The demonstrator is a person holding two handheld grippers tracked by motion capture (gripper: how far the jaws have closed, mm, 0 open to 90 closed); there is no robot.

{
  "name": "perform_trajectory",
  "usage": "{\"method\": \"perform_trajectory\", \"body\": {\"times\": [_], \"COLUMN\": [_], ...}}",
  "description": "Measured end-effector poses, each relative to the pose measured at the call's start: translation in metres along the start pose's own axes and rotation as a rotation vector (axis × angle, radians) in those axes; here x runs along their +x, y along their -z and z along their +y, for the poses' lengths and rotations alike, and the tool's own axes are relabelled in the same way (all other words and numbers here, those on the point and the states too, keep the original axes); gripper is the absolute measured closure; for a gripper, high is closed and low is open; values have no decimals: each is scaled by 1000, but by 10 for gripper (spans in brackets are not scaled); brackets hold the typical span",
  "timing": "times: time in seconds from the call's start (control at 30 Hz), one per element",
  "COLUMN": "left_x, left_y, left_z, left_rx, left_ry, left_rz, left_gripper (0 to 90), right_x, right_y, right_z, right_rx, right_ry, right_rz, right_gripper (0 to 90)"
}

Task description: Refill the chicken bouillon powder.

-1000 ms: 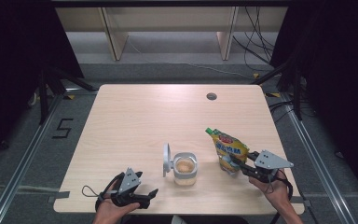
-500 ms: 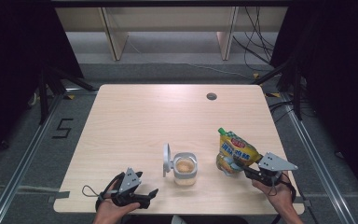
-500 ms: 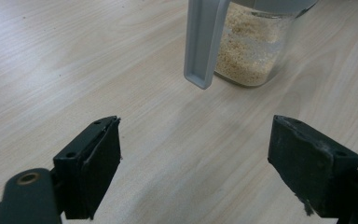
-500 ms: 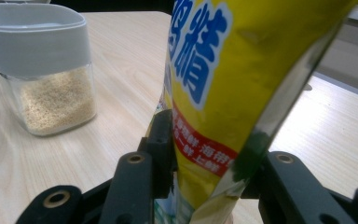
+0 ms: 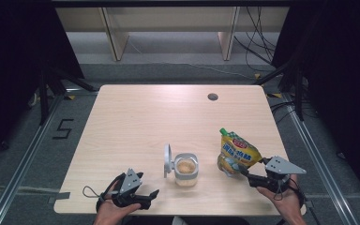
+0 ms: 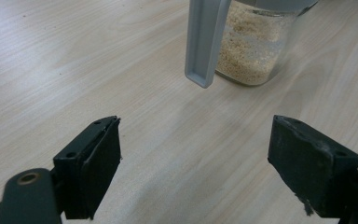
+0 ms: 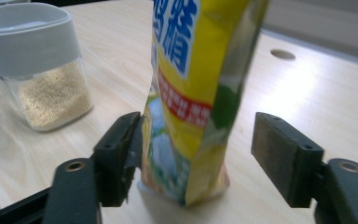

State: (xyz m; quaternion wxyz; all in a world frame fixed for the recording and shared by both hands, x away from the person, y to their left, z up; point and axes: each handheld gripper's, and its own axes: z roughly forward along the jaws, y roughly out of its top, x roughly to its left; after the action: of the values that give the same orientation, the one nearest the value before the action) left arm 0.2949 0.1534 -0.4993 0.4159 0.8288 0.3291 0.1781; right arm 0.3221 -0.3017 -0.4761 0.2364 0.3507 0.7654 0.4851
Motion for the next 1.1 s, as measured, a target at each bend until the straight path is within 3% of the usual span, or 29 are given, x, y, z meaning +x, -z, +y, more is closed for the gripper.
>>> {"method": "perform_trajectory", "body": {"times": [0.07,0.13,0.17,0.23,0.27,0.3,0.33,0.37,0.43,0.47,0.5,0.53,0.57,0.6,0.63,0.67,0.7,0.73,0.8,0.83,0.9,1.0,1.03,1.07,1.1], "left_x": [0,-3,-2,-2,-1,-2,-3,-3,-2,-3,-1,0,-2,-3,-1,-1,-1,-2,-2,-3,-3,-1,-1,-2,-2], "left_y": [0,-2,-1,-1,-1,-1,-1,-1,0,0,1,1,0,0,1,1,1,0,0,0,0,0,-1,-2,-2], "left_z": [0,-1,-1,0,0,0,0,0,0,0,1,1,0,0,1,1,1,1,2,2,2,3,4,3,4], "left_rx": [-1,-17,-13,-13,-14,-14,-26,-24,-20,-23,-16,-15,-21,-25,-12,-19,-25,-30,-34,-45,-43,-39,-42,-40,-37], "left_ry": [6,49,47,49,42,49,60,61,51,59,39,25,66,69,46,45,35,65,64,84,84,50,50,73,73], "left_rz": [1,-1,-4,-3,0,-8,-11,-16,-12,-11,-8,-9,-1,-6,-8,2,-8,-12,-12,-10,-9,-14,-14,-15,-14], "left_gripper": [166,166,166,166,167,166,166,166,166,166,166,166,166,166,166,166,166,166,166,166,166,166,166,166,165], "right_x": [2,3,4,5,10,9,10,12,9,12,11,11,13,12,16,15,16,16,18,20,22,25,25,28,27], "right_y": [6,11,14,18,20,20,22,23,24,27,27,28,29,30,32,33,33,34,37,38,41,45,45,46,48], "right_z": [-1,-2,-3,-5,-6,-7,-7,-7,-8,-9,-9,-10,-11,-11,-12,-13,-14,-15,-17,-18,-18,-21,-21,-23,-23], "right_rx": [-2,14,26,44,74,74,81,96,83,105,94,111,123,110,145,145,149,147,160,168,170,178,184,203,194], "right_ry": [-13,2,7,-8,-52,-2,15,-7,23,-13,15,5,-11,14,-27,2,-8,12,10,-19,-5,10,25,-10,23], "right_rz": [-5,-25,-44,-36,-27,-40,-49,-43,-47,-49,-55,-51,-53,-51,-50,-46,-44,-41,-52,-39,-57,-71,-69,-54,-72], "right_gripper": [332,315,305,295,291,285,282,278,270,267,265,259,256,252,250,248,247,244,242,241,236,232,232,232,231]}}
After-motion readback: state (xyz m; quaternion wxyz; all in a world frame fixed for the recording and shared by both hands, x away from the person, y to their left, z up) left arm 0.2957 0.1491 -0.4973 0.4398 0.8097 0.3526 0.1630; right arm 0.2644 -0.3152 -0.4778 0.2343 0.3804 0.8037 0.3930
